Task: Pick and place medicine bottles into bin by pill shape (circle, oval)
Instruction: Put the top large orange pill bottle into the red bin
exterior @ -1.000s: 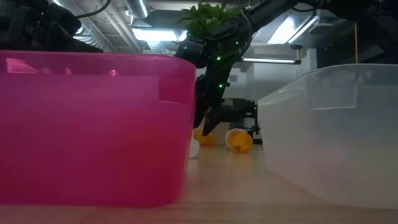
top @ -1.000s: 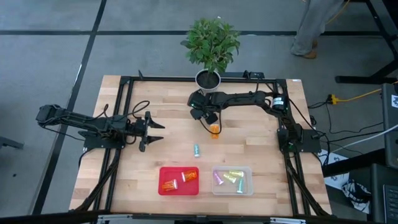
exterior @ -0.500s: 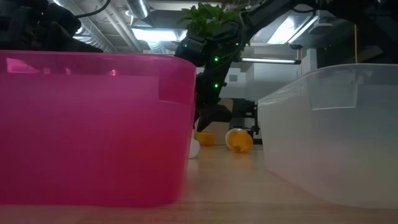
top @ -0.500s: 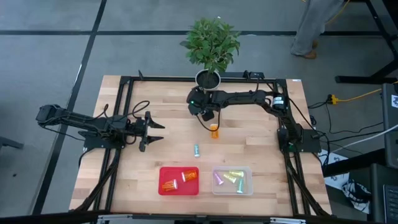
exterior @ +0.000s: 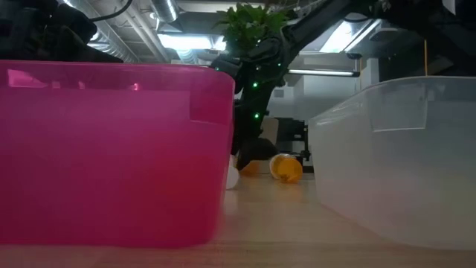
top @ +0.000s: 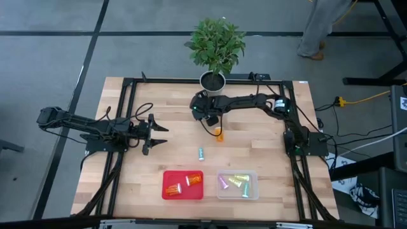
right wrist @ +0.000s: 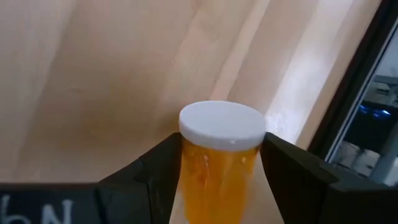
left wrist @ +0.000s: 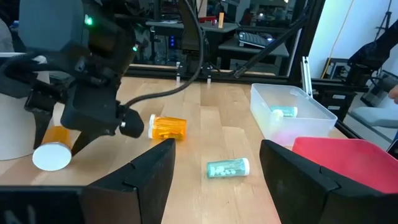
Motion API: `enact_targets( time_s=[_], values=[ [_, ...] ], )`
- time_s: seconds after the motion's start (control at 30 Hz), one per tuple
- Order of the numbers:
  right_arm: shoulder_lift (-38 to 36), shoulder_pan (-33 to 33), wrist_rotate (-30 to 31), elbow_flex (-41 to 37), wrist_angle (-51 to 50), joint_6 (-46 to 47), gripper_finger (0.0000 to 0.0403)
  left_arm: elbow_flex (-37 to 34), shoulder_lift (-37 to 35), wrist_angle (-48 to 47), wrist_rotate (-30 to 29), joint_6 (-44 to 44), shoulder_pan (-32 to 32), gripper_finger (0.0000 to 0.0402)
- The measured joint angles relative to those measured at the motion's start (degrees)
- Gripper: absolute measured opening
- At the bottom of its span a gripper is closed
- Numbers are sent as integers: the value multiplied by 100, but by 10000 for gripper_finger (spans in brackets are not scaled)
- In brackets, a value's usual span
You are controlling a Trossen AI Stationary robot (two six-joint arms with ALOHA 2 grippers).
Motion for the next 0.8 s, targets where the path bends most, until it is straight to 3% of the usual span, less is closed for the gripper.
enact_targets(
  time_s=[0.27,0.43,0.6,0.8],
  values=[
    [60,94,-73,40,-268,57,215,0,2,-2,0,2,0,228],
    [55,104,-580,81,-736,313,215,0,1,-2,0,3,0,228],
    [60,243,-663,75,-906,415,215,0,1,-2,0,4,0,228],
    [64,486,-1509,246,-1070,852,215,0,2,-2,0,4,1,228]
  ],
)
